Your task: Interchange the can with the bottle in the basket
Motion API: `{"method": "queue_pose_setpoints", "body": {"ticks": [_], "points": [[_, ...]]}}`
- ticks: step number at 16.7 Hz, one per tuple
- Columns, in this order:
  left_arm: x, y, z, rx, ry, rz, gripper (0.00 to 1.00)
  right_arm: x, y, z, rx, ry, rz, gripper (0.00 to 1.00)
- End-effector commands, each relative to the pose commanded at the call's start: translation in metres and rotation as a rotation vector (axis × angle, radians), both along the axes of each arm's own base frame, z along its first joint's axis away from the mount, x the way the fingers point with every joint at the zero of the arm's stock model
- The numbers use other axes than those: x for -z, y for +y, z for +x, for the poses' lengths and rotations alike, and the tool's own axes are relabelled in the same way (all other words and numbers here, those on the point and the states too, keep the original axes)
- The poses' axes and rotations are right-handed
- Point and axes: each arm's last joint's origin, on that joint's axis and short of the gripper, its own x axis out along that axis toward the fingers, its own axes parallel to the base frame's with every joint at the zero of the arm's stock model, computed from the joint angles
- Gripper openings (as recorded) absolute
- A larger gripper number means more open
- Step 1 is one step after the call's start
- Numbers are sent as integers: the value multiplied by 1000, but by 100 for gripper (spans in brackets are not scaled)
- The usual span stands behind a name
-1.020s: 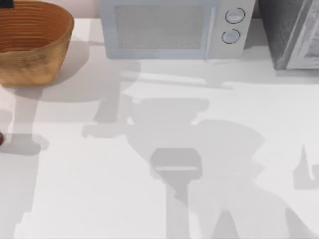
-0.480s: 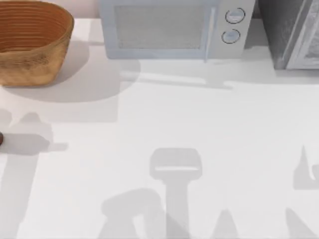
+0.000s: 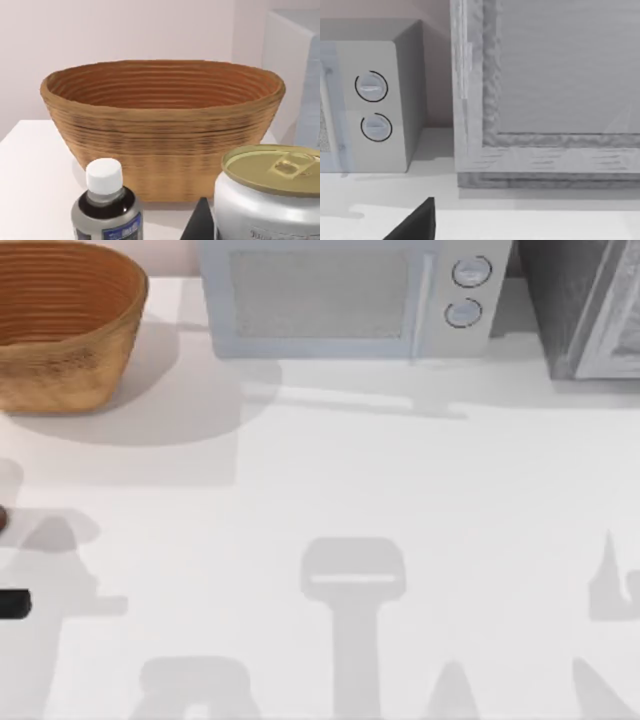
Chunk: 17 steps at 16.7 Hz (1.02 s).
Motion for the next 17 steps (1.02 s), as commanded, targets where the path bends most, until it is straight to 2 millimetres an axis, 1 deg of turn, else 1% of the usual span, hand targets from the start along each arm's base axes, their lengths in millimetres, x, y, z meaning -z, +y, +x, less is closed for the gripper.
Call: {"method": "queue_pose_setpoints", "body": {"ticks": [2, 8, 11, 14, 17], "points": [[7, 0, 0, -1, -21, -4, 0, 0, 0, 0, 0, 0, 0, 100], [9, 0, 0, -2, -16, -3, 0, 0, 0, 0, 0, 0, 0, 100], [8, 0, 3, 14, 15, -2, 0, 0, 0, 0, 0, 0, 0, 100], [-3, -3, 10, 78, 48, -2, 0, 0, 0, 0, 0, 0, 0, 100], [-27, -10, 25, 193, 49, -1, 0, 0, 0, 0, 0, 0, 0, 100]]}}
